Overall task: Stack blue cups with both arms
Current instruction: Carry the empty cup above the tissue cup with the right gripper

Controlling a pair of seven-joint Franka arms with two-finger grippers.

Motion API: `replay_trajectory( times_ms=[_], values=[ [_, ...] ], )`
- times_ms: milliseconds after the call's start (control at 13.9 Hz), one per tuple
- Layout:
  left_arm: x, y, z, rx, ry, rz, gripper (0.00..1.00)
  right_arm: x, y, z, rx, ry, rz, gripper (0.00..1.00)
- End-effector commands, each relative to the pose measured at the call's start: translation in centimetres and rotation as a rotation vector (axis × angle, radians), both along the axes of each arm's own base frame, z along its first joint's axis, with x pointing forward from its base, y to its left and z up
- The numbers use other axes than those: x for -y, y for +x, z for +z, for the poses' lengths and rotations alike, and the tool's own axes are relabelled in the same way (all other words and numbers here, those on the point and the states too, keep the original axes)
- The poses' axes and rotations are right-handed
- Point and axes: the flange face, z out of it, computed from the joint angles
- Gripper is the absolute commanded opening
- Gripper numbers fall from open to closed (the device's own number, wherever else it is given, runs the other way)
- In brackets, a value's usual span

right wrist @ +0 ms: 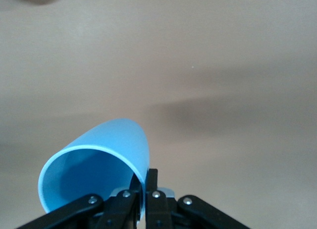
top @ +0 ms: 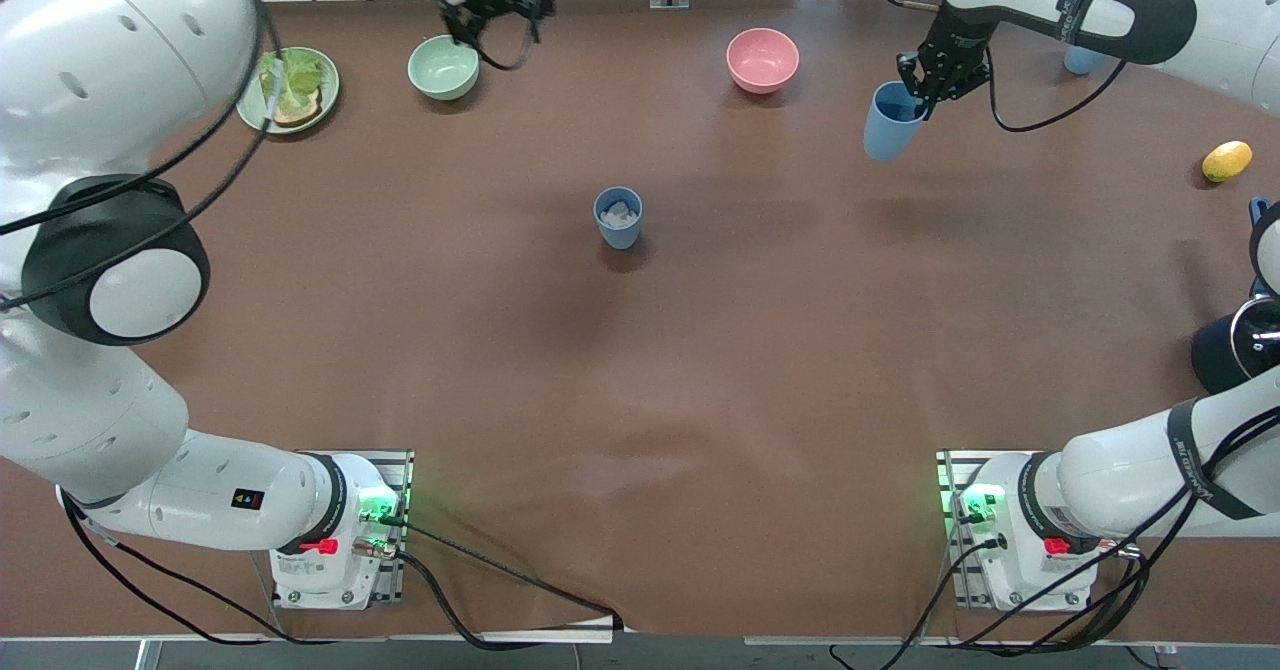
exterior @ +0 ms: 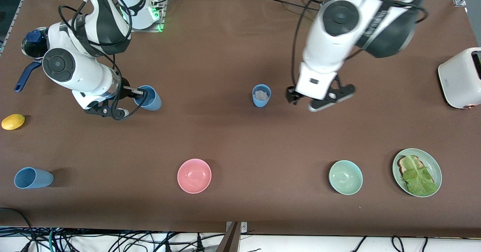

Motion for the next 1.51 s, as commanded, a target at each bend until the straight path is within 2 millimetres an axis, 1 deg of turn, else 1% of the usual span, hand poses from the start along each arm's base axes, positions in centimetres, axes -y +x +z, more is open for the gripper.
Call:
replay_trajectory(
  times_ms=[0, 144, 216, 360, 433, 505, 577, 649, 793, 865, 937, 1009, 1226, 1370, 1442],
  values=[
    [-7.3, 1.0, 2.5, -0.033, -0.024, -0.113, 0.84, -3.9, -0.6, 1.8, 0.006, 0.002, -0.03, 0.0],
    [-12.2, 1.9, 3.2, -0.039, -0.03, -0.178, 0.86, -6.8, -1.5, 2.3, 0.014, -0.007, -0.051, 0.0],
    [-14.9, 2.3, 3.7, -0.04, -0.036, -0.203, 0.88, -8.7, -2.1, 2.8, 0.023, -0.01, -0.065, 0.0],
    [-20.4, 3.1, 5.4, -0.025, -0.047, -0.258, 0.93, -12.8, -3.4, 3.3, 0.033, -0.015, -0.093, 0.0],
    [-23.1, 3.3, 5.7, -0.024, -0.041, -0.284, 0.95, -14.7, -3.9, 3.5, 0.037, -0.016, -0.109, 0.0],
    [-25.3, 3.4, 6.1, -0.019, -0.036, -0.311, 0.96, -16.6, -4.4, 3.7, 0.041, -0.015, -0.117, 0.0],
    [-27.3, 3.4, 6.4, -0.015, -0.042, -0.331, 0.96, -18.6, -4.8, 3.9, 0.048, -0.011, -0.115, 0.0],
    [-29.0, 3.4, 6.8, -0.007, -0.039, -0.337, 0.98, -20.9, -5.8, 3.9, 0.053, -0.011, -0.101, 0.0],
    [-31.6, 3.2, 7.0, -0.005, -0.031, -0.367, 0.99, -25.1, -7.3, 3.8, 0.056, -0.004, -0.079, 0.0],
    [-32.8, 3.1, 7.1, -0.005, -0.027, -0.384, 0.99, -26.6, -7.6, 3.9, 0.061, 0.005, -0.075, 0.0],
    [-33.7, 3.1, 6.9, -0.008, -0.025, -0.401, 0.99, -28.0, -8.0, 3.9, 0.062, 0.012, -0.069, 0.0],
    [-34.0, 3.0, 6.9, -0.007, -0.028, -0.412, 0.99, -29.2, -8.5, 4.3, 0.067, 0.02, -0.065, 0.0],
    [-33.8, 3.1, 6.9, -0.002, -0.04, -0.411, 0.99, -31.0, -9.2, 3.6, 0.059, 0.027, -0.051, 0.0],
    [-32.6, 3.3, 7.0, 0.003, -0.047, -0.405, 0.99, -32.3, -8.5, 3.8, 0.062, 0.049, -0.064, 0.0],
    [-31.0, 3.4, 6.8, 0.0, -0.054, -0.406, 0.99, -32.7, -7.8, 4.1, 0.065, 0.066, -0.069, 0.0]
  ],
)
